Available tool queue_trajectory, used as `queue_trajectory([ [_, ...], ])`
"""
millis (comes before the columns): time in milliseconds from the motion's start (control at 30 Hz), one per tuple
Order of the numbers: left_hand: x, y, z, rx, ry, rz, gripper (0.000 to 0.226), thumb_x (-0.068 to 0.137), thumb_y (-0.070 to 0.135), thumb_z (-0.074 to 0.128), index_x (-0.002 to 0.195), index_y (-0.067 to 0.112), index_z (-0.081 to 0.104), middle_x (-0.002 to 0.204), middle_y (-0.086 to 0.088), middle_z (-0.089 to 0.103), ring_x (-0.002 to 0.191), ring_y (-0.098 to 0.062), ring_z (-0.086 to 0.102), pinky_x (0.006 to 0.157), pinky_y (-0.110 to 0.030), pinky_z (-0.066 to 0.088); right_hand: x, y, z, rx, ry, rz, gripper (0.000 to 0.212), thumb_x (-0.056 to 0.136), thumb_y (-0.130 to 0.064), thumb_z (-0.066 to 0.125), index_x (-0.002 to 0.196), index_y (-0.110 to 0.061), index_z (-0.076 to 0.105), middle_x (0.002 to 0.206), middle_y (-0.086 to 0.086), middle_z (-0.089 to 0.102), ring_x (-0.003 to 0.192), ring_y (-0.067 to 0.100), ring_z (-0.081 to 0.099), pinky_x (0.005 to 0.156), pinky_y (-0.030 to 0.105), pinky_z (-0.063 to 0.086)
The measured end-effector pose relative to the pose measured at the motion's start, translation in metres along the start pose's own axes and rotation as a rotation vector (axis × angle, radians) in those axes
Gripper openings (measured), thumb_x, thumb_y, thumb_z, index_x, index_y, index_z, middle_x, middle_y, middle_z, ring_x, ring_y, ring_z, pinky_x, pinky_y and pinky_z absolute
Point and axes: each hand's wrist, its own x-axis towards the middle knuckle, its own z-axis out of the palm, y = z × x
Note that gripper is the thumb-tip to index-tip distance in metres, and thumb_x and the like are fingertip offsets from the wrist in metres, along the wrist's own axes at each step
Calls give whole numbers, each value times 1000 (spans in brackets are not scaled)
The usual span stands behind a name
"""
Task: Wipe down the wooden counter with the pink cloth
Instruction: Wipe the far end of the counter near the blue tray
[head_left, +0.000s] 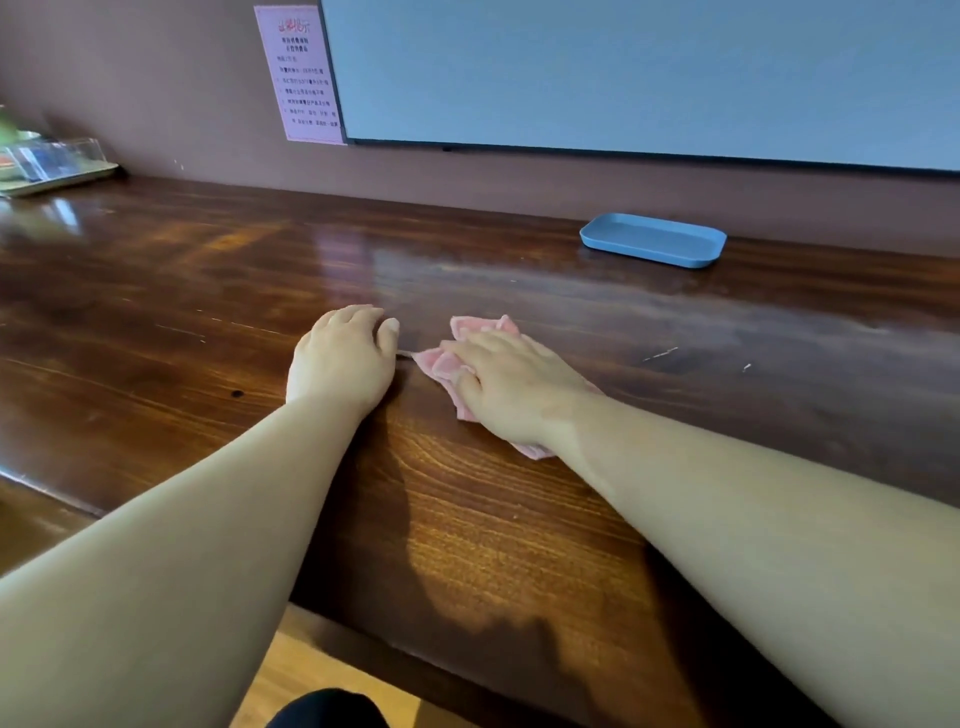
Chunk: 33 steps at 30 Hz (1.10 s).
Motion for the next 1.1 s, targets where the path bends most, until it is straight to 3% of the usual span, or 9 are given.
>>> queue_trajectory([
  [100, -8, 8, -8, -10, 95, 196, 31, 98, 23, 46, 120, 14, 66, 128, -2, 62, 125, -23, 48, 102, -37, 37, -16, -6, 5, -29, -16, -63, 50, 109, -39, 21, 157, -33, 29, 168, -9, 15, 156, 15, 0, 126, 39, 2],
  [233, -13, 10, -23, -48, 85, 188, 32, 99, 24, 45, 124, 15, 63, 129, -2, 60, 126, -23, 46, 102, -37, 37, -50, 12, 6, 33, -65, -244, 49, 107, -48, 21, 154, -42, 30, 166, -23, 10, 151, -3, -9, 123, 28, -1],
  [400, -28, 0, -39, -45, -15, 24, 38, 101, 32, 41, 131, 16, 57, 136, -5, 55, 128, -28, 43, 104, -40, 36, -24, 12, -7, -36, 55, 11, 44, 105, -32, 24, 136, -27, 55, 153, -4, 40, 144, 22, 30, 117, 41, 27],
  [600, -38, -15, -51, 26, -101, -91, 44, 102, 36, 37, 137, 16, 52, 143, -5, 49, 133, -28, 38, 108, -43, 33, -64, 8, 5, -18, -45, -183, 50, 106, -45, 23, 155, -39, 30, 166, -16, 16, 155, 9, 2, 123, 34, 2],
  [700, -35, -23, -59, 49, -98, -113, 44, 102, 37, 35, 138, 16, 51, 142, -6, 49, 132, -29, 39, 106, -44, 34, -58, 5, -2, 9, -73, -205, 49, 107, -41, 23, 156, -37, 32, 166, -13, 20, 154, 8, 6, 125, 32, 3],
  [800, -36, -30, -64, 83, -81, -134, 45, 102, 38, 35, 138, 17, 50, 143, -5, 49, 132, -29, 40, 105, -45, 35, -39, -12, -4, -11, -9, -46, 49, 108, -34, 20, 152, -27, 40, 165, -6, 24, 154, 11, 10, 125, 37, 5],
  [867, -39, -37, -64, 125, -91, -153, 46, 101, 39, 35, 140, 17, 48, 144, -5, 47, 134, -28, 37, 105, -44, 32, -37, -23, -1, -27, 1, -12, 50, 108, -34, 19, 154, -29, 35, 166, -6, 21, 154, 12, 8, 125, 39, 4],
  [1000, -53, -54, -54, 125, -113, -190, 48, 101, 41, 35, 142, 17, 46, 148, -2, 43, 137, -26, 33, 109, -44, 29, -62, -31, 19, -24, -29, -232, 50, 107, -41, 20, 156, -34, 30, 168, -12, 14, 154, 7, 2, 125, 35, -2],
  [1100, -56, -53, -49, 106, -107, -246, 50, 101, 44, 31, 141, 19, 47, 148, -1, 44, 136, -26, 34, 108, -44, 29, -52, -33, 17, 32, -46, -276, 50, 108, -40, 20, 155, -34, 34, 167, -12, 17, 153, 2, 1, 122, 28, -6],
])
